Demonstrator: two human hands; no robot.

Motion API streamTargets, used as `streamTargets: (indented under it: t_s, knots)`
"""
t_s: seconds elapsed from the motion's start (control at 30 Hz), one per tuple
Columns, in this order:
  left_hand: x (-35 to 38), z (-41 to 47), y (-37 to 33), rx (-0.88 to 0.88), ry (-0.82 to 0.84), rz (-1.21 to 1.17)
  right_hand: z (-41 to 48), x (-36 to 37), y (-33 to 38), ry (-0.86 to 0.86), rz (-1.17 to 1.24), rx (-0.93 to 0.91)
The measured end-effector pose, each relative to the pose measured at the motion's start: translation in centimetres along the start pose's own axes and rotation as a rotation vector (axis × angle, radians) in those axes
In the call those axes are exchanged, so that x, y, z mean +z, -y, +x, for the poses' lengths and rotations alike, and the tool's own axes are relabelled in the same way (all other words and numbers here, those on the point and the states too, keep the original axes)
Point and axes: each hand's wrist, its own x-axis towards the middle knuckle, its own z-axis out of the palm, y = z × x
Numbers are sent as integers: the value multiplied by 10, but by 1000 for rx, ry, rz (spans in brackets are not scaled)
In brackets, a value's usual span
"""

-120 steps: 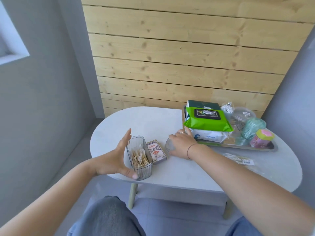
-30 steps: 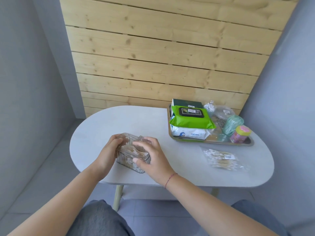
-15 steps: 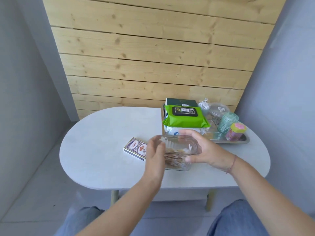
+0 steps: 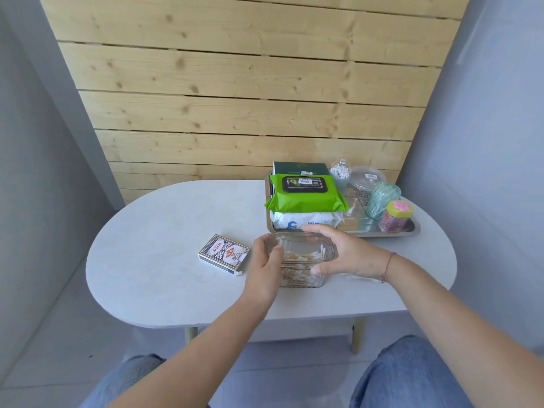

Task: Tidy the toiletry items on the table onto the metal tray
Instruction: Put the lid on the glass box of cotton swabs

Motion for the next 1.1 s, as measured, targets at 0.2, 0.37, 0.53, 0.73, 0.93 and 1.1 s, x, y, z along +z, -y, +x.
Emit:
streamTargets:
  t_s: [0.2,0.37,0.53,0.73,0.93,1.1]
  knots:
    - [-7,5,0,31,35,123,2,1,1,-14,-40,15]
    - [-6,5,0,102,33,157,4,2,0,-40,-90,-15]
    - [-5,7,1,83,18,173,7,-1,2,17,-68,-12]
    - [-5,9,-1,62,31,159,6,-4,5,46,-79,4]
    - [-21,10,8,82,251,182,11,0,20,0,-303,-24]
    - [-35,25,17,73,330,249,14,-5,24,-1,-250,-4]
